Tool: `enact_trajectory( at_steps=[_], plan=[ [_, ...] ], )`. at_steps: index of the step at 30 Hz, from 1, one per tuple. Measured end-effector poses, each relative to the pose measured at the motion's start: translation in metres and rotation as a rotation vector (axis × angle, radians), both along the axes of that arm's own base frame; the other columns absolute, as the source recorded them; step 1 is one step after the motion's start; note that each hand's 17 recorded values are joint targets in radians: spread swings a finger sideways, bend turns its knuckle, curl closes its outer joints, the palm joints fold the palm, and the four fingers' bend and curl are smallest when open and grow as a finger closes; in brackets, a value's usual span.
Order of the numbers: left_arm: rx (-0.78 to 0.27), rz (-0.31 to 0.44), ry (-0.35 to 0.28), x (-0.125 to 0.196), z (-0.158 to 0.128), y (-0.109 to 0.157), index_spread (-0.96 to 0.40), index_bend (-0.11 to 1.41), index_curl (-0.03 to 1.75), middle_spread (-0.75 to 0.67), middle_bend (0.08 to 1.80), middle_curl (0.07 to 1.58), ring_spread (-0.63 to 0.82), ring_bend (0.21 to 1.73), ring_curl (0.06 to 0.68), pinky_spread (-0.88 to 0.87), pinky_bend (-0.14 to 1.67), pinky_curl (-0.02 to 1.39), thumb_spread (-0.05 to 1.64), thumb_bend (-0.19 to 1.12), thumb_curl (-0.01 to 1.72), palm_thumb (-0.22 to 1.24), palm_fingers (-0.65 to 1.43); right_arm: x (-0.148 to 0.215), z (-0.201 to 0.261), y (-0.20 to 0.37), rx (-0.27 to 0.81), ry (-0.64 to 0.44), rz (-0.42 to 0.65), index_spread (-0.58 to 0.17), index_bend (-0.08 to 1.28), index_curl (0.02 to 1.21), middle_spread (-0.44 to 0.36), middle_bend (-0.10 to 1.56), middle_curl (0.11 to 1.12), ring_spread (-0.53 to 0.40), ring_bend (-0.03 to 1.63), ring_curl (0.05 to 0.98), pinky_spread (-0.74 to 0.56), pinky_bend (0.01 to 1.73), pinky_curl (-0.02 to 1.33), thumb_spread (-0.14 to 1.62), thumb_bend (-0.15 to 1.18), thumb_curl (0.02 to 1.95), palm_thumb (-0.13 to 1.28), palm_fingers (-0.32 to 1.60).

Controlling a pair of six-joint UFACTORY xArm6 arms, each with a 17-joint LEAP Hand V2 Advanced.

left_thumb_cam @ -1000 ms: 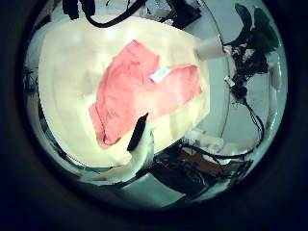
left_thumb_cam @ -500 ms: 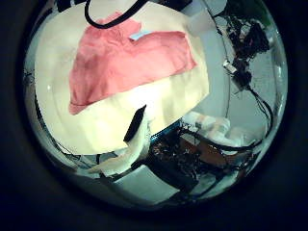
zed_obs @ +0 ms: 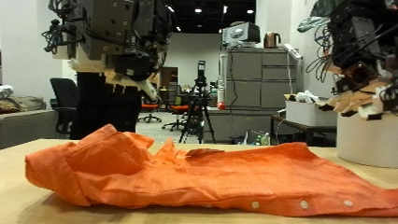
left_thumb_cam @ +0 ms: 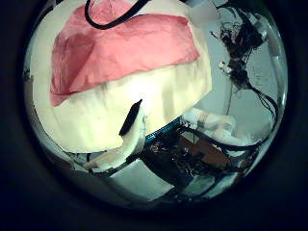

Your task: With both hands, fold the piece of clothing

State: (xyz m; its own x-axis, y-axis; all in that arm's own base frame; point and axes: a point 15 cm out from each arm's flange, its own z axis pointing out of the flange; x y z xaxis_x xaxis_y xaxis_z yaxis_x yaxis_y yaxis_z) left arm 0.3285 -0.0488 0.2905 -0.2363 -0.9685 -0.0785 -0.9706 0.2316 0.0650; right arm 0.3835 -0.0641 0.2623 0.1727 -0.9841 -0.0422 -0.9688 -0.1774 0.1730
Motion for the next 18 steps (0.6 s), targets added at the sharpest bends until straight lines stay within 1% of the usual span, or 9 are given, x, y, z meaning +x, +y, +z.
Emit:
enact_trajectory(
  at_steps=[2, 3, 5, 8, 10, 11, 12, 15, 18],
  plan=[
    [0.018, -0.005, -0.004, -0.003, -0.002, 0.004, 0.06, 0.20, 0.40, 0.28, 0.18, 0.30, 0.51, 0.37, 0.218, 0.41, 0.30, 0.29, 1.07, -0.02, 0.29, 0.38, 0.14, 0.012, 0.000, -0.018, -0.005, -0.055, -0.038, -0.311, 0.14, 0.32, -0.055, 0.26, 0.36, -0.011, 0.47, 0.288, 0.20, 0.26, 0.35, 1.21, -0.01, 0.33, 0.78, 0.32],
    [0.022, -0.004, -0.006, -0.004, -0.002, 0.005, 0.06, 0.20, 0.40, 0.28, 0.18, 0.30, 0.51, 0.36, 0.217, 0.41, 0.30, 0.29, 1.07, -0.02, 0.29, 0.38, 0.15, 0.012, 0.000, -0.030, -0.004, -0.063, -0.059, -0.315, 0.15, 0.32, -0.066, 0.28, 0.36, -0.048, 0.47, 0.289, 0.16, 0.27, 0.35, 1.20, -0.01, 0.33, 0.78, 0.34],
    [0.024, 0.001, -0.009, -0.004, -0.001, 0.005, 0.05, 0.20, 0.40, 0.27, 0.18, 0.30, 0.51, 0.36, 0.216, 0.41, 0.28, 0.29, 1.07, -0.02, 0.29, 0.38, 0.16, 0.010, -0.003, -0.038, -0.008, -0.056, -0.062, -0.328, 0.15, 0.31, -0.081, 0.28, 0.37, -0.077, 0.48, 0.291, 0.12, 0.28, 0.35, 1.18, -0.02, 0.34, 0.78, 0.34],
    [0.028, 0.002, -0.005, -0.005, -0.001, 0.005, 0.05, 0.20, 0.40, 0.26, 0.18, 0.30, 0.51, 0.35, 0.216, 0.40, 0.28, 0.29, 1.07, -0.02, 0.29, 0.39, 0.17, 0.009, -0.016, -0.038, 0.002, -0.027, -0.030, -0.335, 0.16, 0.31, -0.094, 0.30, 0.38, -0.093, 0.45, 0.286, 0.09, 0.27, 0.35, 1.15, -0.02, 0.34, 0.75, 0.31],
    [0.032, 0.002, 0.002, -0.006, -0.004, 0.005, 0.04, 0.19, 0.40, 0.25, 0.18, 0.30, 0.51, 0.35, 0.215, 0.39, 0.27, 0.29, 1.07, -0.02, 0.29, 0.39, 0.17, 0.010, -0.029, -0.037, 0.014, 0.009, -0.006, -0.339, 0.17, 0.31, -0.096, 0.31, 0.38, -0.091, 0.43, 0.281, 0.10, 0.26, 0.34, 1.14, -0.02, 0.34, 0.75, 0.29],
    [0.032, 0.001, 0.006, -0.006, -0.005, 0.005, 0.04, 0.19, 0.40, 0.25, 0.18, 0.30, 0.50, 0.35, 0.215, 0.39, 0.27, 0.29, 1.07, -0.02, 0.29, 0.39, 0.17, 0.009, -0.042, -0.034, 0.024, 0.046, 0.009, -0.347, 0.20, 0.32, -0.098, 0.29, 0.37, -0.074, 0.37, 0.265, 0.12, 0.25, 0.34, 1.13, -0.03, 0.34, 0.73, 0.24],
    [0.035, 0.000, 0.012, -0.006, -0.007, 0.006, 0.04, 0.19, 0.40, 0.25, 0.18, 0.30, 0.50, 0.35, 0.215, 0.39, 0.27, 0.29, 1.07, -0.02, 0.29, 0.39, 0.18, 0.007, -0.048, -0.032, 0.028, 0.067, 0.018, -0.351, 0.20, 0.33, -0.102, 0.27, 0.37, -0.063, 0.36, 0.264, 0.13, 0.25, 0.34, 1.11, -0.03, 0.34, 0.72, 0.22],
    [0.036, 0.005, 0.027, -0.009, -0.010, 0.005, 0.04, 0.19, 0.41, 0.25, 0.18, 0.29, 0.50, 0.34, 0.213, 0.39, 0.26, 0.29, 1.07, -0.02, 0.29, 0.39, 0.18, 0.004, -0.069, -0.036, -0.004, 0.144, 0.062, -0.353, 0.21, 0.33, -0.084, 0.22, 0.35, -0.023, 0.30, 0.244, 0.17, 0.24, 0.33, 1.10, -0.03, 0.33, 0.69, 0.21],
    [0.043, 0.001, 0.041, -0.012, -0.014, 0.002, 0.04, 0.19, 0.41, 0.25, 0.18, 0.29, 0.50, 0.34, 0.213, 0.38, 0.25, 0.29, 1.07, -0.02, 0.29, 0.39, 0.18, 0.014, -0.080, -0.046, -0.029, 0.171, 0.076, -0.348, 0.19, 0.34, -0.058, 0.20, 0.35, 0.005, 0.26, 0.234, 0.21, 0.22, 0.32, 1.09, -0.03, 0.32, 0.67, 0.20]
  ],
)
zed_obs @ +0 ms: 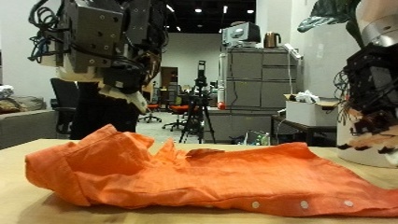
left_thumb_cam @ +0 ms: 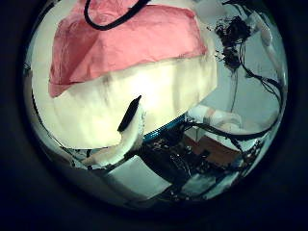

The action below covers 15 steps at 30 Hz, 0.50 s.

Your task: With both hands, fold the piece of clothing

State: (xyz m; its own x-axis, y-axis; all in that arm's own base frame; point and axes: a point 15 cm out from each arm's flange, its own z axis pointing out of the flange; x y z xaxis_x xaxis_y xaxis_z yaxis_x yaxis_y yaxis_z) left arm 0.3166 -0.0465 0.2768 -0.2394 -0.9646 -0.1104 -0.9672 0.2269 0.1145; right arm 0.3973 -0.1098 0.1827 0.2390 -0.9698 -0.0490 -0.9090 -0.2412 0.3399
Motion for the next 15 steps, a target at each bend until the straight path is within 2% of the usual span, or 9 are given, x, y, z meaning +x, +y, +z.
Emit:
enact_trajectory(
  at_steps=[8, 15],
  plan=[
    [-0.002, 0.004, 0.007, 0.001, -0.001, 0.001, 0.03, 0.20, 0.41, 0.25, 0.17, 0.29, 0.50, 0.32, 0.210, 0.38, 0.25, 0.30, 1.07, -0.02, 0.29, 0.39, 0.18, 0.020, -0.015, -0.009, -0.008, 0.021, -0.004, -0.323, 0.17, 0.33, -0.024, 0.18, 0.33, 0.057, 0.24, 0.237, 0.24, 0.22, 0.32, 1.03, -0.03, 0.31, 0.62, 0.18],
    [-0.003, 0.007, 0.001, 0.002, 0.001, 0.002, 0.03, 0.19, 0.41, 0.25, 0.18, 0.29, 0.51, 0.32, 0.211, 0.38, 0.24, 0.30, 1.07, -0.02, 0.29, 0.39, 0.19, 0.017, -0.043, -0.005, -0.044, 0.093, 0.060, -0.323, 0.17, 0.32, -0.017, 0.18, 0.32, 0.094, 0.24, 0.244, 0.25, 0.24, 0.33, 0.99, -0.03, 0.31, 0.61, 0.14]
  ],
)
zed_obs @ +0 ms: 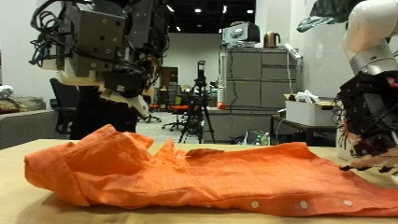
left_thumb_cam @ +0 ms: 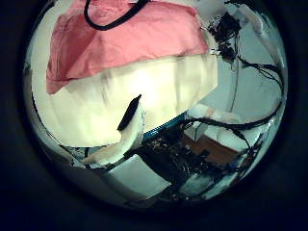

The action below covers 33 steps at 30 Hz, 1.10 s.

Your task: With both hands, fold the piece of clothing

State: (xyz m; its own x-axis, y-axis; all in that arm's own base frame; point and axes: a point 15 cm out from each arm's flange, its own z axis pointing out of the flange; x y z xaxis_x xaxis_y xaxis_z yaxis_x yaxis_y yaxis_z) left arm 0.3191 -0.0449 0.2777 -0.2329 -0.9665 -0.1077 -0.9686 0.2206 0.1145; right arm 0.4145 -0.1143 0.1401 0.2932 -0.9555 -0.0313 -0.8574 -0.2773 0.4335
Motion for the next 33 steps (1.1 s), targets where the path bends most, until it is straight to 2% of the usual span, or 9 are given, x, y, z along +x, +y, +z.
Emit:
enact_trajectory(
  at_steps=[6, 12, 15, 21, 22, 24, 25, 29, 33],
  plan=[
    [0.001, -0.005, -0.002, 0.001, 0.001, 0.001, 0.03, 0.19, 0.40, 0.26, 0.18, 0.28, 0.51, 0.32, 0.212, 0.39, 0.24, 0.31, 1.07, -0.02, 0.29, 0.39, 0.19, 0.000, -0.016, 0.017, -0.010, 0.035, 0.038, -0.309, 0.17, 0.31, -0.014, 0.19, 0.31, 0.093, 0.26, 0.248, 0.25, 0.24, 0.32, 0.97, -0.02, 0.32, 0.63, 0.16],
    [0.002, -0.003, 0.001, 0.000, 0.002, 0.003, 0.03, 0.19, 0.40, 0.24, 0.18, 0.29, 0.50, 0.32, 0.213, 0.38, 0.23, 0.31, 1.07, -0.02, 0.28, 0.39, 0.19, 0.001, -0.017, 0.026, -0.025, 0.037, 0.060, -0.296, 0.19, 0.32, -0.041, 0.25, 0.33, -0.001, 0.32, 0.257, 0.17, 0.18, 0.30, 0.97, -0.01, 0.33, 0.72, 0.37],
    [0.002, -0.005, 0.005, 0.000, 0.001, 0.004, 0.03, 0.19, 0.40, 0.23, 0.18, 0.29, 0.50, 0.33, 0.212, 0.38, 0.23, 0.31, 1.07, -0.02, 0.28, 0.39, 0.21, 0.001, -0.017, 0.023, -0.042, 0.036, 0.063, -0.317, 0.18, 0.33, -0.093, 0.36, 0.37, -0.126, 0.50, 0.298, 0.01, 0.22, 0.28, 0.95, -0.01, 0.35, 0.77, 0.72],
    [0.000, -0.004, -0.002, 0.005, 0.006, 0.008, 0.03, 0.19, 0.40, 0.21, 0.18, 0.29, 0.49, 0.32, 0.211, 0.37, 0.23, 0.31, 1.07, -0.02, 0.29, 0.40, 0.21, -0.003, -0.017, 0.018, -0.044, 0.036, 0.047, -0.346, 0.17, 0.33, -0.173, 0.46, 0.43, -0.267, 0.68, 0.367, -0.31, 0.40, 0.30, 0.91, -0.02, 0.37, 0.84, 1.01],
    [0.001, -0.004, -0.002, 0.007, 0.008, 0.009, 0.03, 0.19, 0.40, 0.23, 0.18, 0.29, 0.49, 0.32, 0.212, 0.37, 0.23, 0.31, 1.07, -0.02, 0.29, 0.40, 0.20, -0.003, -0.018, 0.017, -0.045, 0.034, 0.045, -0.367, 0.21, 0.35, -0.194, 0.50, 0.46, -0.302, 0.72, 0.395, -0.41, 0.47, 0.33, 0.91, -0.01, 0.38, 0.87, 1.14],
    [0.002, 0.003, -0.006, 0.011, 0.013, 0.015, 0.03, 0.19, 0.40, 0.23, 0.17, 0.29, 0.49, 0.32, 0.211, 0.38, 0.23, 0.31, 1.07, -0.02, 0.29, 0.40, 0.20, -0.004, -0.016, 0.011, -0.045, 0.031, 0.029, -0.381, 0.24, 0.38, -0.205, 0.54, 0.49, -0.314, 0.76, 0.415, -0.46, 0.51, 0.35, 0.90, -0.01, 0.39, 0.88, 1.20],
    [-0.001, 0.008, -0.010, 0.012, 0.015, 0.018, 0.03, 0.19, 0.40, 0.22, 0.19, 0.29, 0.49, 0.31, 0.209, 0.38, 0.22, 0.31, 1.07, -0.02, 0.29, 0.40, 0.21, -0.004, -0.015, 0.006, -0.044, 0.024, 0.021, -0.397, 0.35, 0.43, -0.216, 0.64, 0.53, -0.323, 0.81, 0.451, -0.52, 0.59, 0.38, 0.90, -0.01, 0.40, 0.91, 1.33],
    [-0.001, 0.006, -0.007, 0.012, 0.016, 0.021, 0.03, 0.19, 0.40, 0.22, 0.18, 0.29, 0.49, 0.31, 0.209, 0.38, 0.22, 0.31, 1.07, -0.02, 0.29, 0.40, 0.22, -0.001, -0.007, -0.004, -0.044, -0.020, 0.007, -0.400, 0.53, 0.53, -0.216, 0.80, 0.61, -0.309, 0.92, 0.507, -0.54, 0.78, 0.47, 0.92, -0.01, 0.41, 0.94, 1.37],
    [-0.001, 0.009, -0.009, 0.014, 0.017, 0.029, 0.02, 0.19, 0.40, 0.19, 0.18, 0.30, 0.49, 0.31, 0.210, 0.37, 0.21, 0.31, 1.07, -0.02, 0.29, 0.39, 0.22, -0.009, -0.005, -0.027, -0.044, -0.098, -0.036, -0.374, 0.73, 0.63, -0.190, 0.95, 0.68, -0.287, 1.02, 0.558, -0.48, 0.94, 0.55, 0.94, -0.01, 0.41, 0.97, 1.35]
  ],
)
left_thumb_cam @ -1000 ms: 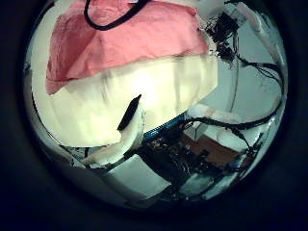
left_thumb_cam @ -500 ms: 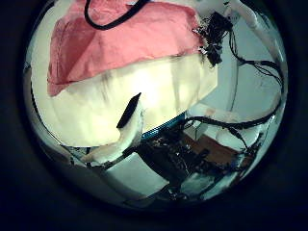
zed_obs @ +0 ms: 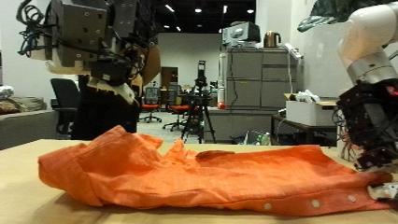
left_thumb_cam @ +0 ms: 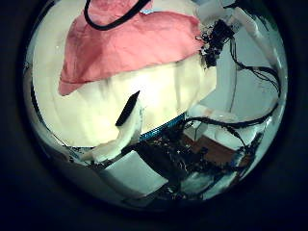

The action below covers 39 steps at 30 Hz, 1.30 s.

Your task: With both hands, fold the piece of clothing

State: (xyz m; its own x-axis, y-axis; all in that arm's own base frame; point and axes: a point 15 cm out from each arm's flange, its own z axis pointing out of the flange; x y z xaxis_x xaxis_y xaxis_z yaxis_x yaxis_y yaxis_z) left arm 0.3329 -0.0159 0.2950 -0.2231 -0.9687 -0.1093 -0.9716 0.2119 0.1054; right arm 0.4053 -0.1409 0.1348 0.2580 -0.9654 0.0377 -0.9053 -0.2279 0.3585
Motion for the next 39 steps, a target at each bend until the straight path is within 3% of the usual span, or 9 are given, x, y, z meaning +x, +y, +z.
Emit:
enact_trajectory(
  at_steps=[8, 15, 19, 33, 39],
  plan=[
    [-0.007, 0.028, -0.003, 0.004, 0.004, 0.032, 0.02, 0.19, 0.40, 0.18, 0.18, 0.30, 0.49, 0.31, 0.212, 0.37, 0.21, 0.31, 1.07, -0.02, 0.28, 0.38, 0.23, -0.012, 0.042, -0.032, -0.001, -0.128, -0.010, -0.316, 0.96, 0.76, -0.169, 1.15, 0.76, -0.253, 1.21, 0.650, -0.38, 1.14, 0.68, 1.05, 0.04, 0.49, 1.11, 1.20],
    [-0.019, 0.049, 0.001, 0.000, 0.004, 0.052, 0.02, 0.20, 0.40, 0.18, 0.19, 0.31, 0.49, 0.29, 0.205, 0.36, 0.20, 0.30, 1.07, -0.02, 0.28, 0.38, 0.25, -0.028, 0.072, -0.023, -0.001, -0.100, -0.011, -0.289, 1.02, 0.81, -0.159, 1.21, 0.79, -0.238, 1.27, 0.683, -0.33, 1.19, 0.73, 1.11, 0.02, 0.54, 1.12, 1.13],
    [-0.030, 0.068, -0.005, -0.002, 0.007, 0.060, 0.03, 0.19, 0.40, 0.18, 0.18, 0.32, 0.49, 0.29, 0.204, 0.36, 0.19, 0.30, 1.07, -0.02, 0.28, 0.38, 0.25, -0.013, 0.107, -0.009, -0.018, -0.159, 0.027, -0.283, 1.03, 0.82, -0.156, 1.23, 0.79, -0.234, 1.29, 0.693, -0.32, 1.20, 0.75, 1.13, 0.00, 0.56, 1.13, 1.12],
    [-0.052, 0.115, 0.005, -0.014, 0.000, 0.091, 0.02, 0.19, 0.40, 0.14, 0.19, 0.33, 0.47, 0.28, 0.205, 0.35, 0.19, 0.29, 1.07, -0.02, 0.28, 0.38, 0.26, 0.027, 0.222, 0.187, 0.016, -0.300, 0.327, -0.275, 1.04, 0.84, -0.151, 1.24, 0.80, -0.228, 1.30, 0.705, -0.30, 1.19, 0.79, 1.16, -0.01, 0.62, 1.13, 1.10],
    [-0.067, 0.126, 0.002, -0.017, -0.001, 0.095, 0.02, 0.19, 0.40, 0.13, 0.19, 0.33, 0.47, 0.28, 0.205, 0.35, 0.19, 0.28, 1.07, -0.02, 0.28, 0.38, 0.27, 0.041, 0.224, 0.298, 0.038, -0.283, 0.483, -0.275, 1.04, 0.84, -0.152, 1.24, 0.80, -0.228, 1.30, 0.707, -0.29, 1.19, 0.81, 1.17, -0.01, 0.64, 1.13, 1.10]
  ],
)
